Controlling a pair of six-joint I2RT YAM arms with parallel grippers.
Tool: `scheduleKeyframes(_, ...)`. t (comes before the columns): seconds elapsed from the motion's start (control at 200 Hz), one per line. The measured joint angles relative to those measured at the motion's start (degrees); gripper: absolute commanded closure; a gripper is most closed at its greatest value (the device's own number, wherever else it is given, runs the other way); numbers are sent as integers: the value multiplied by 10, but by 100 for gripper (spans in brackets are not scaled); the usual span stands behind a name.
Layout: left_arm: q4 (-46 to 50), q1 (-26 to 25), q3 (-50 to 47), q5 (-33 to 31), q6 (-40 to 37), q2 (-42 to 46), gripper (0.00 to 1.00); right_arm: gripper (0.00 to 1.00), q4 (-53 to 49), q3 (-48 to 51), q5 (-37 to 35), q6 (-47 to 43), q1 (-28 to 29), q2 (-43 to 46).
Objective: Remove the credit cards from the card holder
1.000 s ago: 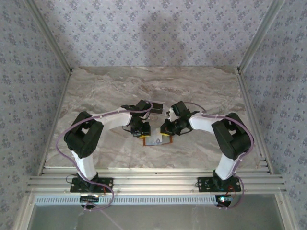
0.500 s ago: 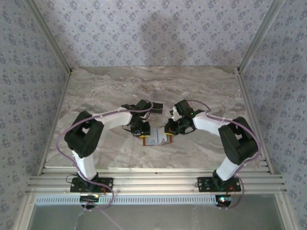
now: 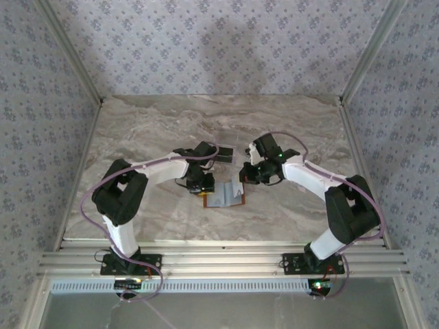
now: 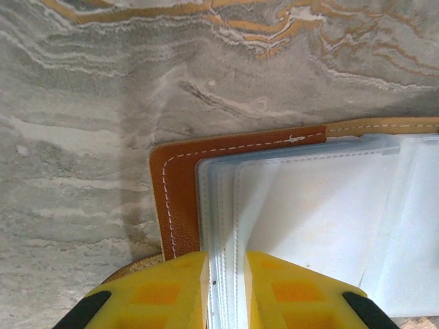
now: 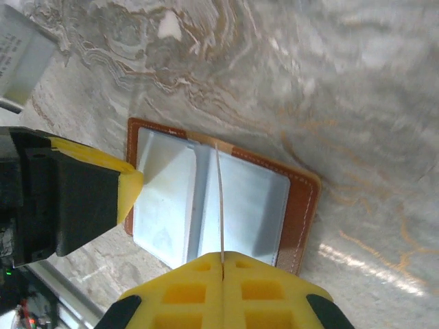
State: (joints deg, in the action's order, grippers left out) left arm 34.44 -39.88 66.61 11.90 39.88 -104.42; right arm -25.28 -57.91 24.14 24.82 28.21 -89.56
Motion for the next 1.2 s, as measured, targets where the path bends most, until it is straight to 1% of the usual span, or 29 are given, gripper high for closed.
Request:
scheduleKeyframes(0.15, 0, 0, 0, -10, 0, 21, 78, 95, -33, -54, -24, -95, -2, 0)
scheduleKeyframes(0.265, -2, 0, -1, -15, 0, 41, 78, 94, -57, -107, -38, -202, -5, -8)
scheduleKeyframes(0.445, -7, 2, -24, -26, 2, 54, 78, 99, -66, -180, -61, -378, -5, -30)
scheduleKeyframes(0.61, -10, 9, -58, -30, 3, 64, 78, 100, -73, -249, -73, -496, -11, -81)
scheduleKeyframes(0.74, -13, 16, -73, -30, 3, 74, 78, 100, -87, -317, -84, -553, -12, -135)
scheduleKeyframes(0.944, -16, 24, -85, -30, 7, 81, 78, 100, -102, -406, -96, -607, -12, -216)
scheduleKeyframes(1.064, -16, 27, -88, -30, 7, 83, 78, 100, -112, -443, -101, -629, -12, -253)
scheduleKeyframes(1.199, -16, 31, -88, -30, 7, 84, 78, 100, -121, -462, -103, -644, -9, -278)
